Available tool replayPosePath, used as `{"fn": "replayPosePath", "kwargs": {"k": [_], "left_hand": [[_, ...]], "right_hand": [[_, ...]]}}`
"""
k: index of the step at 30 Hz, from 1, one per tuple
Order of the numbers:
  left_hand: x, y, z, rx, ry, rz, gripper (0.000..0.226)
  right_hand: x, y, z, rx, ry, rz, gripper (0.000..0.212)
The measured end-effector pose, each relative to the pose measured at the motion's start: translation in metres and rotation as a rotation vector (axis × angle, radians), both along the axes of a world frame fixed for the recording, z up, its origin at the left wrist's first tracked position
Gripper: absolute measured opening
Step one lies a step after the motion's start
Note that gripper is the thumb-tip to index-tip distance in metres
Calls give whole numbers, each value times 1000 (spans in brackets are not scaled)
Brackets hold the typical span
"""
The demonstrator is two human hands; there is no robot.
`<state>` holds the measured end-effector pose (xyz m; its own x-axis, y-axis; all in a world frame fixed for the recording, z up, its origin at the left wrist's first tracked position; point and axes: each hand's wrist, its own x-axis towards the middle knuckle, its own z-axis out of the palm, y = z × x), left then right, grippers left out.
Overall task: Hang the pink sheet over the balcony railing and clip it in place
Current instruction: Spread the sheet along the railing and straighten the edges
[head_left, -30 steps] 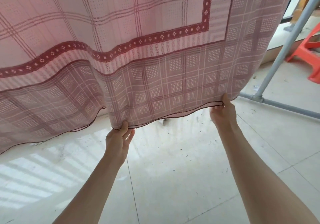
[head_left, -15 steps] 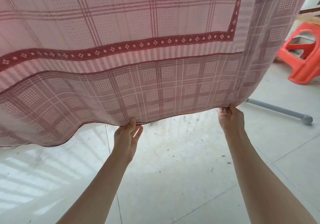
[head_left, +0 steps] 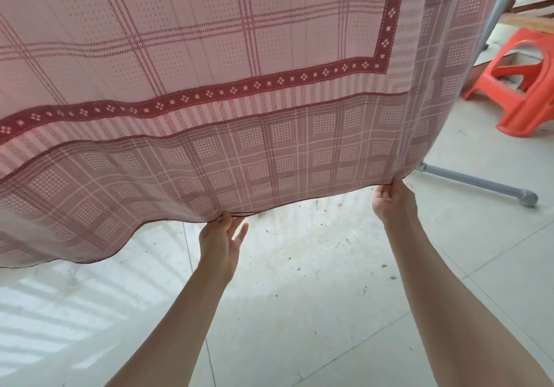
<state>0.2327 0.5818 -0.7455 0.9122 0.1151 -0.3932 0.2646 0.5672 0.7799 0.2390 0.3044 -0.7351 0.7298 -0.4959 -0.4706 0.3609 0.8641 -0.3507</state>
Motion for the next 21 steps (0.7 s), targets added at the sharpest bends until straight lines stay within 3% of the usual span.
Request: {"fn": "replayPosePath", "kwargs": {"k": [3, 5, 7, 10, 14, 16, 18, 21], "left_hand": [[0, 5, 8, 33, 103, -31, 17], [-1, 16, 11, 59, 171, -165, 19], [0, 30, 14, 208, 244, -381, 29], [-2, 48, 24, 747, 211, -692, 33], [-18, 62, 72, 1536, -96, -1036, 49], [-30, 66, 116, 1787, -258, -1141, 57], [-37, 65, 174, 1817, -332, -1142, 62], [-43, 50, 279, 1699, -427, -1058, 67]], "right_hand": [[-9, 0, -4, -300, 251, 169, 26], [-15, 6, -3, -332, 313, 253, 17], [-25, 14, -1, -342, 326, 263, 24], [-38, 34, 10, -527, 471, 433, 38], [-59, 64, 66, -873, 675, 753, 46], [-67, 74, 116, -1155, 746, 856, 55], [-75, 79, 179, -1452, 750, 926, 61], [-92, 81, 292, -1780, 682, 958, 65]]}}
